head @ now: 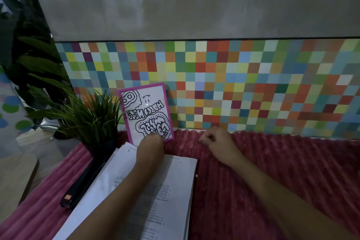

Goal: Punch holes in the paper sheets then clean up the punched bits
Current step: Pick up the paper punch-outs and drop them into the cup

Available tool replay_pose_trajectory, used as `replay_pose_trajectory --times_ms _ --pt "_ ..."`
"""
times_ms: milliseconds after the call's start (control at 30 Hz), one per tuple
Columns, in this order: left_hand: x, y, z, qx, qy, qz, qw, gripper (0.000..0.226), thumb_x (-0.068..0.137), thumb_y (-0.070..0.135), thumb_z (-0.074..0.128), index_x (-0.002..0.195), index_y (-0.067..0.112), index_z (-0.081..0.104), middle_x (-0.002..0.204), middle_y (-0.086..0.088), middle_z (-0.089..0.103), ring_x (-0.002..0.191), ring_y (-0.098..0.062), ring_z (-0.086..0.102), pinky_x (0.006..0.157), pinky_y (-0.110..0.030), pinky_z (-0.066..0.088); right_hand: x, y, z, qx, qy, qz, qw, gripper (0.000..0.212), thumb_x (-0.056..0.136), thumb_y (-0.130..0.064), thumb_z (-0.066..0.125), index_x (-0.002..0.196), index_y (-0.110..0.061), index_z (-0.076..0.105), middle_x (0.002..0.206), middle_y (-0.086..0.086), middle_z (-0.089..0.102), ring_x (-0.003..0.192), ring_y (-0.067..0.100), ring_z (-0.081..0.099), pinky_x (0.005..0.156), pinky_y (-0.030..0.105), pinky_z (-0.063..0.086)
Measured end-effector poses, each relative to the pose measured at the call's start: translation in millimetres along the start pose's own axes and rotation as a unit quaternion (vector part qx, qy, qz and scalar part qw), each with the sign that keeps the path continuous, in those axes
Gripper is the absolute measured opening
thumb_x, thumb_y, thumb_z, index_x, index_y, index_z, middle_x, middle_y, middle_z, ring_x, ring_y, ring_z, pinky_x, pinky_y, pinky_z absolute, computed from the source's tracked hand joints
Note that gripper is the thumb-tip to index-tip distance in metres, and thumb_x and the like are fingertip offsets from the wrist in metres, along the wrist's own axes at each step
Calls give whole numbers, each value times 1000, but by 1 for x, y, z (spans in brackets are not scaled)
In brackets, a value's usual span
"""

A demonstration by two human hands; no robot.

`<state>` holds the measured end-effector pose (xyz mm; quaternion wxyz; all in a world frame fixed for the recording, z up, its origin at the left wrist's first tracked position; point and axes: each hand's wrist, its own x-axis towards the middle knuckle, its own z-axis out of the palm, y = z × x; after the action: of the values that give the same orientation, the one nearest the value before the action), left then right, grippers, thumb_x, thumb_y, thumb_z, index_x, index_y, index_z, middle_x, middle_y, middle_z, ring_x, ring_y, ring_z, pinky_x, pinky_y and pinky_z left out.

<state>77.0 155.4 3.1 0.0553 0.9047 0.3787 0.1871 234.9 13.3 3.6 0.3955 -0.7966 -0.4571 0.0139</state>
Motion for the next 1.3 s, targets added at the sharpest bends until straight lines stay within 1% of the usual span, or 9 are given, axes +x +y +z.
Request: replay_pose_trajectory --times_ms 100,367,500,633,800,900,1167,1233,1300 --pt "2 4 -1 15 -16 3 1000 26 96 5 43 113 0 62 113 -15 63 105 -28 60 90 -33 47 1 -4 20 -16 -33 -13 999 15 79 1 65 66 9 63 73 22 67 67 25 64 60 17 46" --pt "3 -5 -15 -96 45 59 993 18 97 5 45 93 -4 60 95 -18 61 88 -31 58 71 -33 43 -3 -7 31 -91 -23 8 996 27 83 2 52 60 -10 46 80 8 58 69 20 59 65 42 52" --pt "-3 -8 -36 -197 91 38 975 20 100 15 45 85 6 53 88 -9 57 78 -23 55 67 -36 47 1 -10 18 21 -23 52 998 16 84 6 49 70 4 56 79 7 64 72 8 56 66 31 48" --pt "-31 18 -42 -223 -11 175 959 17 95 7 54 79 13 55 81 0 58 72 -11 53 64 -24 43 1 -8 -6 112 0 104 988 27 98 -11 52 74 0 57 69 -8 54 65 2 49 62 23 40" --pt "-61 51 -31 -117 -108 313 936 13 87 13 61 89 11 74 92 -3 68 83 -16 60 79 -25 48 -10 4 -40 177 40 130 975 22 99 -17 53 80 -15 66 72 -2 60 69 14 57 74 34 50" --pt "-61 55 -31 -70 -127 318 937 17 87 18 64 99 17 76 98 -2 68 90 -15 61 81 -19 45 -22 12 -60 180 54 135 973 23 98 -16 55 77 -15 64 70 -2 59 64 12 57 75 38 53" --pt "-75 90 -32 166 -115 240 949 25 90 0 48 108 2 65 114 -14 63 105 -27 59 88 -35 47 -45 8 -119 167 93 104 976 23 97 -11 54 76 -15 61 68 3 58 61 13 56 61 27 50" --pt "-78 97 -38 201 -80 262 940 9 75 6 73 83 3 72 86 -17 68 80 -29 65 68 -35 53 -53 4 -145 148 117 85 978 21 97 -13 55 78 -17 63 70 7 61 61 15 57 63 30 51" --pt "-80 99 -34 218 -78 265 936 29 40 8 93 51 7 66 53 -11 61 48 -26 59 45 -32 50 -62 5 -176 137 144 75 977 19 97 -14 56 79 -15 63 67 7 60 55 8 57 58 23 49"
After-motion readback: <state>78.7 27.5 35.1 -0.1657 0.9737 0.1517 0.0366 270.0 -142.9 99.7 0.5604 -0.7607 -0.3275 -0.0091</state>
